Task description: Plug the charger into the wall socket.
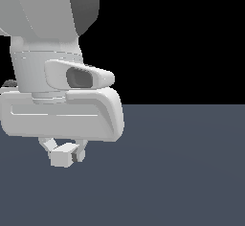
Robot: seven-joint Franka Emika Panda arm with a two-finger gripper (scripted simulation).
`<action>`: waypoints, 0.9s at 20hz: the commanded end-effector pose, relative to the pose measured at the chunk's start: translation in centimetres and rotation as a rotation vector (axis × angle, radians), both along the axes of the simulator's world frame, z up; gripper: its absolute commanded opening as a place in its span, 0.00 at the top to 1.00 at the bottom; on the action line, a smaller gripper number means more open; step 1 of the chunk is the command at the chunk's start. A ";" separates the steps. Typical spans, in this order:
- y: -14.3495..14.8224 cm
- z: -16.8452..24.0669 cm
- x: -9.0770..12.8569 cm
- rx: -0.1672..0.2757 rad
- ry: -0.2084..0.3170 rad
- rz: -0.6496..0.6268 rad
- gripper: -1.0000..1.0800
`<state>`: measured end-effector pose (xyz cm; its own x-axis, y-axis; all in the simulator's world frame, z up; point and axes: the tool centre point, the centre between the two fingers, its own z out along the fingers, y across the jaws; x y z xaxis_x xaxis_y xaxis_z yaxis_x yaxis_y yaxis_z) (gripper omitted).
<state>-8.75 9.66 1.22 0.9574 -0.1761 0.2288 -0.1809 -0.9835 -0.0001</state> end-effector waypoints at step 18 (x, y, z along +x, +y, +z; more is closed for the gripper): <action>1.2 6.5 6.1 0.002 0.000 -0.072 1.00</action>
<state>-3.32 10.79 7.00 0.9442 -0.2368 0.2288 -0.2428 -0.9701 -0.0019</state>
